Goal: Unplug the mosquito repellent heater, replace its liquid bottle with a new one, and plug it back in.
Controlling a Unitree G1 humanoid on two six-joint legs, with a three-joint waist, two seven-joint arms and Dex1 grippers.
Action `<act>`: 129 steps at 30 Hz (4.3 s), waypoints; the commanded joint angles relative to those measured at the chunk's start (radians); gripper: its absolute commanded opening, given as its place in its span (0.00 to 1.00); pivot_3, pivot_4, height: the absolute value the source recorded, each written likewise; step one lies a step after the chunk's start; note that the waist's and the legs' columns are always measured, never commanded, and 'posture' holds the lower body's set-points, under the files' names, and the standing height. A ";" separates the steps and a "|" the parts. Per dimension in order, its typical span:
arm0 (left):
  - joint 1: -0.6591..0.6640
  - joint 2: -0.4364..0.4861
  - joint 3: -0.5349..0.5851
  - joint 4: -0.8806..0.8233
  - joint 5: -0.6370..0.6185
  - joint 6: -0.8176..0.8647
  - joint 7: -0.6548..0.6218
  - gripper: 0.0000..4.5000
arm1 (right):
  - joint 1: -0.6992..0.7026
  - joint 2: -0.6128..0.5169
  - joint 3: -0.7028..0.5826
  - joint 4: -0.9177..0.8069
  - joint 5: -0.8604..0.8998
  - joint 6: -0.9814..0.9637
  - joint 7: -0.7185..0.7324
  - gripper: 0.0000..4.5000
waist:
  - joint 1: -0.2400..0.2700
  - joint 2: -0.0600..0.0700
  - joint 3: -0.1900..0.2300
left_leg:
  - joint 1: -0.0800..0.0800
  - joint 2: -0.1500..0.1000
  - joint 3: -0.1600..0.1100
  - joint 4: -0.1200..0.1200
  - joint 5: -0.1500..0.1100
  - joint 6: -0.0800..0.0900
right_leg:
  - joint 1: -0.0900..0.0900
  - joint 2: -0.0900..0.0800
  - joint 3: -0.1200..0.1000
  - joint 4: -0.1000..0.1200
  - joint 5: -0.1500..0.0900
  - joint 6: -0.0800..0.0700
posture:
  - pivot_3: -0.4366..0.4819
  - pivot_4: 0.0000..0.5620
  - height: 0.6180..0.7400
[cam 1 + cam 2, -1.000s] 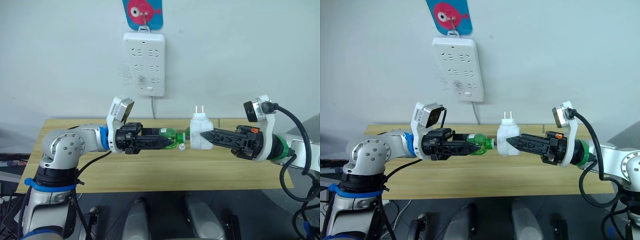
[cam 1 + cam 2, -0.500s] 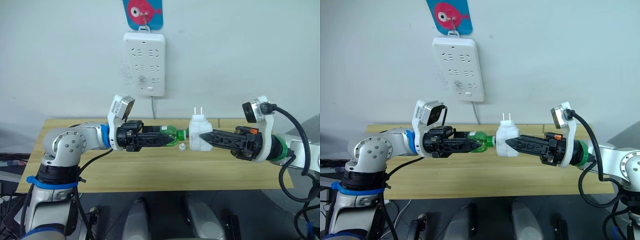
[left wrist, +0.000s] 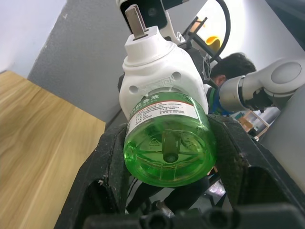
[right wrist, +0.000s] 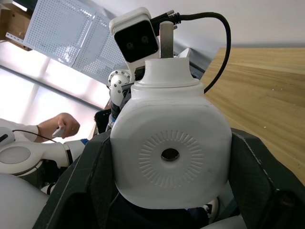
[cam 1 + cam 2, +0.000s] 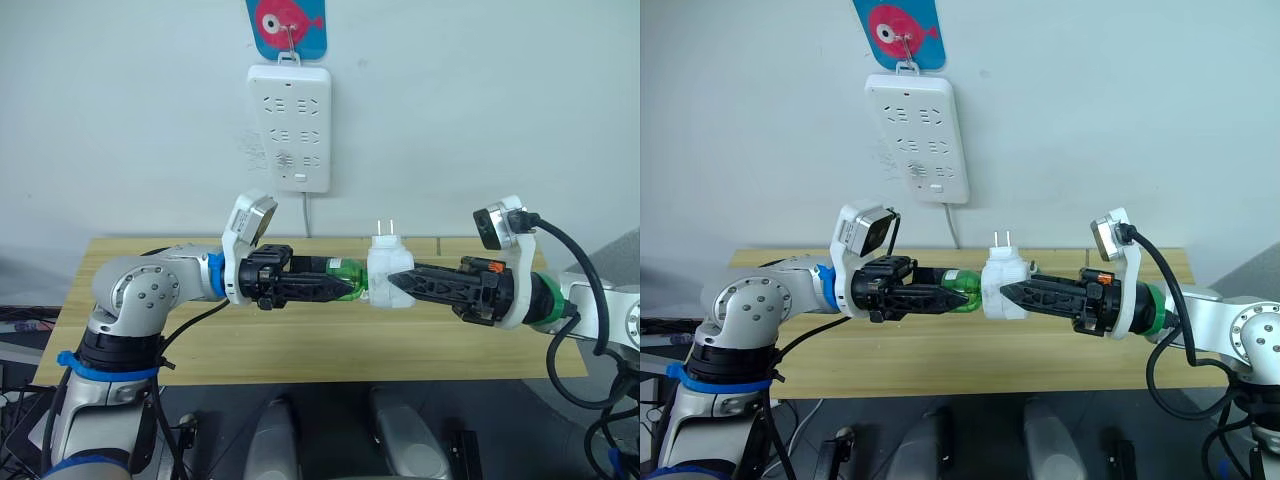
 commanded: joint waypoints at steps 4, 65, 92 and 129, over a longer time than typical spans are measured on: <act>0.003 -0.011 -0.034 -0.053 0.032 -0.051 -0.036 0.50 | -0.024 0.000 0.025 -0.023 0.033 0.005 -0.005 0.65 | 0.000 0.000 0.000 | 0.000 0.000 0.000 0.000 0.000 0.000 | 0.000 0.000 0.000 0.000 0.000 0.000 | 0.25 0.49 0.87; 0.000 -0.058 -0.053 0.038 0.133 -0.112 -0.056 0.50 | -0.204 0.103 -0.056 -0.075 -0.549 -0.025 0.338 0.00 | -0.010 0.000 0.000 | -0.001 -0.001 0.000 0.005 0.001 0.000 | 0.000 -0.002 -0.001 0.003 0.006 0.000 | 0.22 0.46 0.87; -0.014 -0.069 -0.015 -0.008 0.059 -0.002 -0.063 0.50 | -0.280 0.100 0.057 -0.001 -0.873 -0.029 0.532 0.00 | -0.009 0.000 0.000 | -0.001 -0.001 -0.001 0.005 0.000 0.000 | 0.000 -0.002 -0.002 0.005 0.006 0.000 | 0.23 0.44 0.87; 0.049 -0.140 0.029 0.001 0.099 -0.064 0.057 0.50 | -0.230 0.158 -0.237 0.038 -0.520 0.125 0.230 0.35 | -0.009 0.000 0.000 | 0.000 -0.002 -0.001 0.005 0.000 0.000 | 0.000 -0.002 -0.001 0.008 0.006 0.000 | 0.22 0.44 0.87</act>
